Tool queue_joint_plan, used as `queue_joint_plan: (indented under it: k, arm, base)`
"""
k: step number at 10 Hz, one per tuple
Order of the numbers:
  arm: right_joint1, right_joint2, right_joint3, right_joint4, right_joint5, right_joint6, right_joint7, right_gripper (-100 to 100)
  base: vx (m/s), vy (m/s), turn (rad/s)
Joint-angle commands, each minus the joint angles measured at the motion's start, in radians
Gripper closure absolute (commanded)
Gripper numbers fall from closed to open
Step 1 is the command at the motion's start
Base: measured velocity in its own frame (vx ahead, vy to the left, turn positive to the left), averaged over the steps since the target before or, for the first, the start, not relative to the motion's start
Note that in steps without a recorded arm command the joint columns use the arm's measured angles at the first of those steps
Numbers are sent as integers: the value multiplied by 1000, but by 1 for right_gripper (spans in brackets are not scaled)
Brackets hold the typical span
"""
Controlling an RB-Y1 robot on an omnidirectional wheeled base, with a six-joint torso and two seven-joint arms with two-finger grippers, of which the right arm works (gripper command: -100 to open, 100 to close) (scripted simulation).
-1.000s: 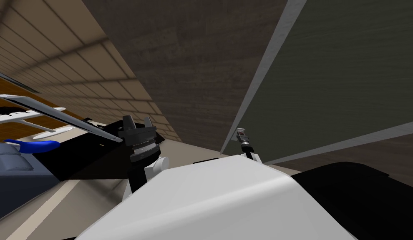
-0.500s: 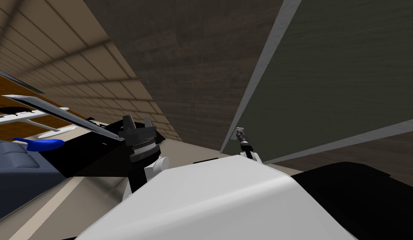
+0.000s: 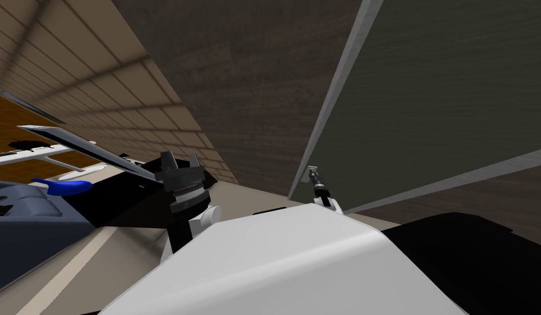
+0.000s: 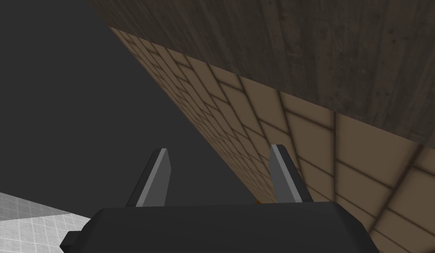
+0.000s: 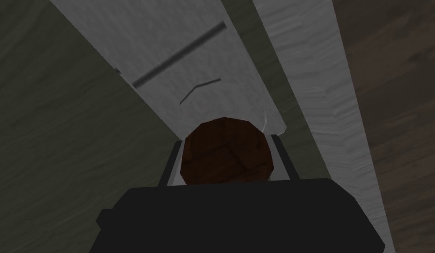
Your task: Pull the door open
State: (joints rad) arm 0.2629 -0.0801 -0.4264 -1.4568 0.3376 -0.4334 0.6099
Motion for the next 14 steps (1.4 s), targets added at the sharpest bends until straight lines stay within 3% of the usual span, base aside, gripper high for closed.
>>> queue_joint_plan:
  k: [1,2,3,4,5,7,8,10,11,12,13,14]
  arm:
    - [-5,-8,22,-5,-41,-7,-48,100]
    - [-9,-18,37,-3,-73,-9,-74,100]
    - [-9,-18,37,-3,-75,-9,-85,100]
    - [-12,-28,54,0,-114,-12,-120,100]
    - [-12,-28,54,0,-114,-12,-124,100]
    - [-19,-49,88,4,-186,-16,-193,100]
    - [-19,-49,88,4,-193,-16,-203,100]
    - [-27,-72,126,9,-264,-21,-267,100]
    - [-27,-72,126,9,-279,-21,-285,100]
    - [-31,-84,145,12,-317,-24,-316,100]
    - [-31,-84,145,12,-322,-24,-326,100]
    - [-35,-95,164,15,-365,-26,-365,100]
  base:
    - [-34,-6,-1]
    - [-51,-12,-5]
    - [-45,-9,20]
    - [-48,-9,16]
    - [-36,-8,19]
    - [-49,-12,2]
    - [-45,-12,14]
    - [-51,-16,10]
    - [-47,-12,17]
    - [-59,-12,13]
    - [-44,-6,2]
    - [-46,-6,19]
